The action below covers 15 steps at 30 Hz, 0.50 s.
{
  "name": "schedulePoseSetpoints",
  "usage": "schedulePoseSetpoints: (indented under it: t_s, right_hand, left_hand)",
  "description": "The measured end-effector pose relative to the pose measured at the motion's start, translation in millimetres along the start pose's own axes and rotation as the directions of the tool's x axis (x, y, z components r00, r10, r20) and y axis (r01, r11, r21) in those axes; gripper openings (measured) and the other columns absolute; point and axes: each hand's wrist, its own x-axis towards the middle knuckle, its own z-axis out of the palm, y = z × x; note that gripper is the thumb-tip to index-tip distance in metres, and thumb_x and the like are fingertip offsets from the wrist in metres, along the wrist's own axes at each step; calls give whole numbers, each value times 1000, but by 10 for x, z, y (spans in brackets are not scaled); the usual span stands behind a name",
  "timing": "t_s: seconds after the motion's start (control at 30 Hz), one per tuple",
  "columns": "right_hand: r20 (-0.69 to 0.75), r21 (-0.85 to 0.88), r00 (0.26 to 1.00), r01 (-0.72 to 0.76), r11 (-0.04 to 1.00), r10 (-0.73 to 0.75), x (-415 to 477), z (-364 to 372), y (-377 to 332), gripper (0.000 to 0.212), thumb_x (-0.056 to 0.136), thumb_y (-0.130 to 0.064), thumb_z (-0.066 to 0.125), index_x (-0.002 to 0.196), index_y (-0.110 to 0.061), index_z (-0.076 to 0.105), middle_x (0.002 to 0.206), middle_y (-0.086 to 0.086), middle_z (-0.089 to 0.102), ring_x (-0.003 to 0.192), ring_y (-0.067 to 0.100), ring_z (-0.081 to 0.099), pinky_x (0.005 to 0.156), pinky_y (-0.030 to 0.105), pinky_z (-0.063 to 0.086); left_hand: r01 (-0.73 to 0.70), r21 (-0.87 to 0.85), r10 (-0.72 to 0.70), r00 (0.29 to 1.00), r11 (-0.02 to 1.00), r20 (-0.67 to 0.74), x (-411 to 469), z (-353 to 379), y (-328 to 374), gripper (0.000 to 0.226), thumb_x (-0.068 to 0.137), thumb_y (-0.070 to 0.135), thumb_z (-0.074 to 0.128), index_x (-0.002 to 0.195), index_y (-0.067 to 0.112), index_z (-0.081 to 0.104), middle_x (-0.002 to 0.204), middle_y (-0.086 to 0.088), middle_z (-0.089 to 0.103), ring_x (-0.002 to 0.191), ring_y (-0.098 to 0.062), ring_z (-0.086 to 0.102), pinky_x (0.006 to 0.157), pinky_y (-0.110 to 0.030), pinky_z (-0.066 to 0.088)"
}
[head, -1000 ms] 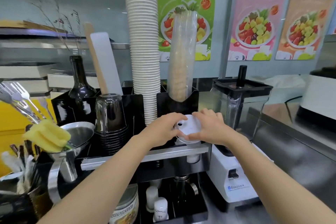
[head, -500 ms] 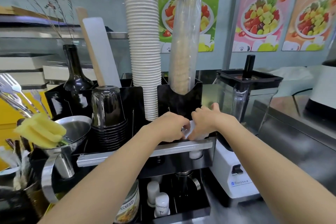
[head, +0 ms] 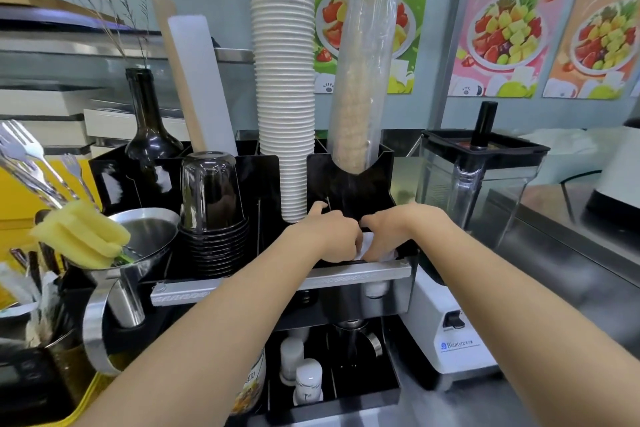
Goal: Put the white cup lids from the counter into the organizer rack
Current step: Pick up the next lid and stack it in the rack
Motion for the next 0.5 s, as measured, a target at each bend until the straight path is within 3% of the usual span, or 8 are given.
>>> schedulePoseSetpoints:
  t_s: [0.07,0.17,0.27,0.4,0.5]
  right_hand:
    - [24,129,998,51,990,-54,8,10,37,59,80,-37,59,134,-26,37,92,-9,56,98,21,49,89,33,37]
    - [-24,21,998,56,998,-55,85,74,62,53,81,-36,57,131,-36,42,99,-7,60,103,22,50,99,45,24]
    - [-45,-16,998,41,999,-42,103,128,43,46,83,-28,51,128,-34,46,106,-3,62,108,25,51,106,55,8]
    - [-59,-21,997,49,999,-50,30,145,53,42,86,-32,46,129,-32,45,101,-3,60,103,24,51,105,53,11]
    - [-183,103,979,105,989,-85,-72,123,103,60,83,-51,52,137,-30,36,134,-3,52,126,24,44,108,48,20]
  left_hand:
    - [-4,5,3,1000,1000,24,6,34,-7,32,91,15,39,113,24,61,116,-7,59,120,-23,37,113,-47,5]
    - [-4,-20,5,1000,1000,16,27,96,-35,28,92,23,38,109,26,60,117,-9,57,121,-28,33,112,-46,12]
    - [-25,-22,25,1000,999,-11,27,133,-50,30,93,25,36,110,22,61,114,-7,59,115,-24,37,104,-42,21]
    - [-62,-60,54,991,996,-124,-43,135,-57,29,93,29,39,107,20,62,108,-5,64,109,-24,48,100,-40,26]
    - [-100,-101,64,948,990,-310,-207,78,-63,34,90,35,49,118,19,59,119,-4,64,113,-25,53,103,-38,30]
